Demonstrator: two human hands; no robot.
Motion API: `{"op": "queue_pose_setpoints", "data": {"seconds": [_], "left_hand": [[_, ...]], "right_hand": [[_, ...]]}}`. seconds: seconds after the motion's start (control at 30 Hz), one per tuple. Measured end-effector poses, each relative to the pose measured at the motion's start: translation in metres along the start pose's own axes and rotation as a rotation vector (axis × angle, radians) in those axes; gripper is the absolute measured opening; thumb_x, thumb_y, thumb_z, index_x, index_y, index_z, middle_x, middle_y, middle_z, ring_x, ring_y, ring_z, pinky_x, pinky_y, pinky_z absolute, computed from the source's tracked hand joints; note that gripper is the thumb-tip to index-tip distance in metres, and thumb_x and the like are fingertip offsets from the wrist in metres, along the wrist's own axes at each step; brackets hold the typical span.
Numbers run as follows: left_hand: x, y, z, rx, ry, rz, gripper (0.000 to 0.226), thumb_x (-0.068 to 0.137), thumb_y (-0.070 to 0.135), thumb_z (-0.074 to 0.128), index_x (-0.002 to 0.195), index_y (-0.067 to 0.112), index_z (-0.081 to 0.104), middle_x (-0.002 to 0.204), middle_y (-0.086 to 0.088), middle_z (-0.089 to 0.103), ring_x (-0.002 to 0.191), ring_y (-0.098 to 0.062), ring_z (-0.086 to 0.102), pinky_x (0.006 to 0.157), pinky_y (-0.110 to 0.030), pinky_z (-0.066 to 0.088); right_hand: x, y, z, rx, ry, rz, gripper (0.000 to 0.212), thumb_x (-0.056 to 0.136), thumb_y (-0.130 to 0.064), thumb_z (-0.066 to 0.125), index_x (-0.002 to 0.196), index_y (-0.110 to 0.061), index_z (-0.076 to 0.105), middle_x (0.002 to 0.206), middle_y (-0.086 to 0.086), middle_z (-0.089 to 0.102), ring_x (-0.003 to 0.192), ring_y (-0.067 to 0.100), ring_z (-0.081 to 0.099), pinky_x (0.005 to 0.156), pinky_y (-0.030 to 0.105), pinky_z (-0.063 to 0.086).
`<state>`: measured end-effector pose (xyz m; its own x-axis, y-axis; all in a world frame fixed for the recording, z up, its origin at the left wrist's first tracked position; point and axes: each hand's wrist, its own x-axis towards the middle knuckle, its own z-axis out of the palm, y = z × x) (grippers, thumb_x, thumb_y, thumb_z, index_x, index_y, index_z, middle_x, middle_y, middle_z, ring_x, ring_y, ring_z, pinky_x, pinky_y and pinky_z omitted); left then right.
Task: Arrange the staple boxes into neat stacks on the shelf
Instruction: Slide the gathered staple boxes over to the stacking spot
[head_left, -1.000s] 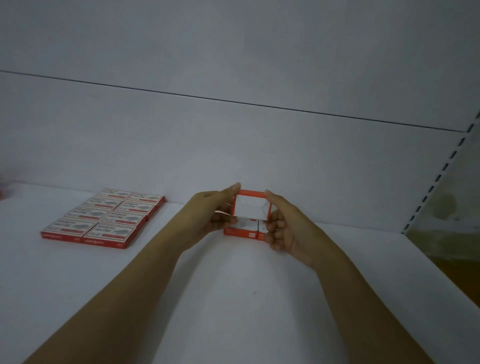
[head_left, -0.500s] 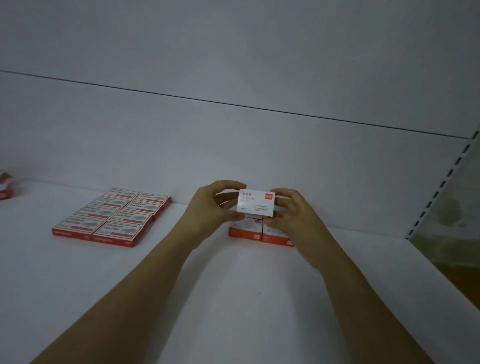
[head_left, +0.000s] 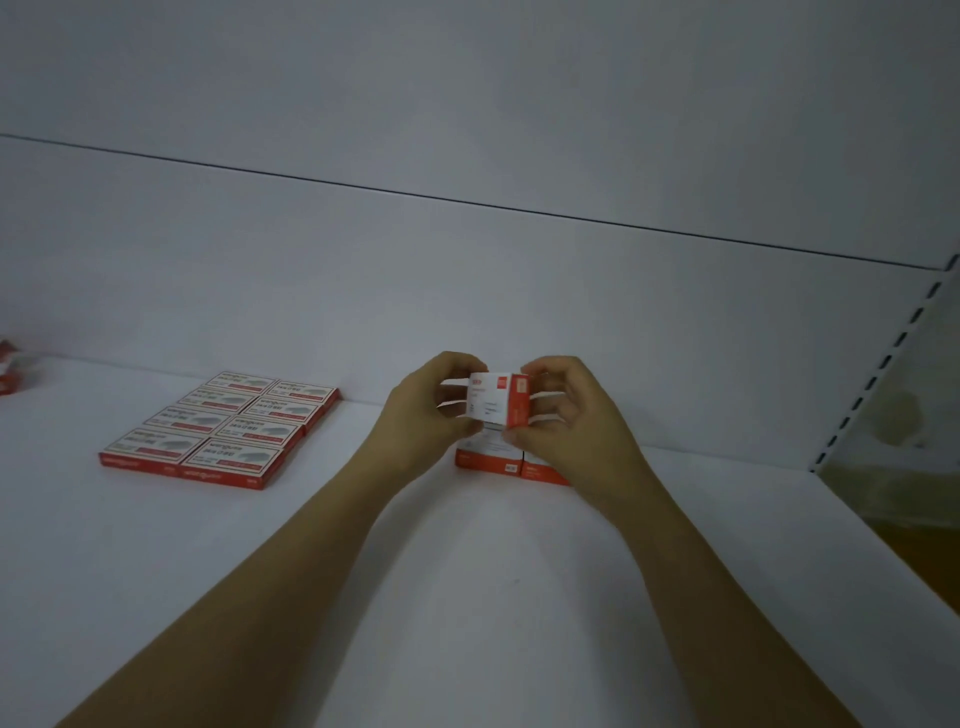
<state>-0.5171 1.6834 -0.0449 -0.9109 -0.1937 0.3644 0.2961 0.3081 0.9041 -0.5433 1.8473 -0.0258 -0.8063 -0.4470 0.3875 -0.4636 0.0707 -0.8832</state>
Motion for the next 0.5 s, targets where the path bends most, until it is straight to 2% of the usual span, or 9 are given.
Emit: {"op": "queue_pose_setpoints", "data": {"seconds": [0.1,0.23,0.3,0.4,0.5], "left_hand": [[-0.002,0.001,0.003,-0.02,-0.045,0.005,0.043,0.078,-0.015,0.061,0.107,0.016,0.057,0.109,0.002,0.063,0.092,-0.016,0.066,0.072,-0.026,0.057],[-0.005,0.002,0.004,-0.016,-0.101,-0.002,0.043,0.08,-0.013,0.06,0.107,0.02,0.056,0.11,0.005,0.061,0.081,-0.009,0.065,0.066,-0.021,0.055],[-0.005,0.003,0.003,-0.01,-0.106,-0.011,0.045,0.079,-0.015,0.06,0.109,0.019,0.055,0.108,0.009,0.059,0.077,-0.005,0.064,0.065,-0.018,0.055],[-0.004,0.005,0.001,-0.012,-0.079,-0.016,0.045,0.078,-0.016,0.059,0.11,0.014,0.054,0.108,0.009,0.058,0.079,-0.008,0.063,0.061,-0.015,0.054],[-0.005,0.008,-0.002,0.032,-0.039,0.004,0.044,0.076,-0.009,0.067,0.109,0.019,0.055,0.11,0.014,0.059,0.087,-0.013,0.063,0.065,-0.023,0.058]], "right_hand": [[-0.005,-0.001,0.008,-0.007,-0.033,-0.036,0.047,0.07,-0.002,0.077,0.095,-0.031,0.049,0.099,-0.003,0.059,0.084,0.012,0.062,0.073,0.024,0.056],[-0.008,-0.002,0.011,-0.091,-0.035,-0.058,0.05,0.069,-0.007,0.08,0.095,-0.034,0.048,0.102,0.002,0.058,0.087,0.017,0.063,0.075,0.029,0.057],[-0.008,-0.003,0.009,-0.088,-0.037,-0.059,0.048,0.07,-0.007,0.079,0.095,-0.032,0.048,0.102,0.002,0.059,0.086,0.015,0.063,0.075,0.027,0.057],[-0.006,-0.002,0.002,-0.084,-0.024,-0.034,0.044,0.073,-0.006,0.077,0.095,-0.033,0.048,0.103,-0.005,0.06,0.09,0.012,0.064,0.075,0.025,0.057],[-0.004,0.005,-0.009,-0.282,0.062,-0.018,0.041,0.076,-0.009,0.075,0.101,-0.029,0.048,0.108,-0.006,0.059,0.096,0.013,0.061,0.071,0.017,0.055]]}}
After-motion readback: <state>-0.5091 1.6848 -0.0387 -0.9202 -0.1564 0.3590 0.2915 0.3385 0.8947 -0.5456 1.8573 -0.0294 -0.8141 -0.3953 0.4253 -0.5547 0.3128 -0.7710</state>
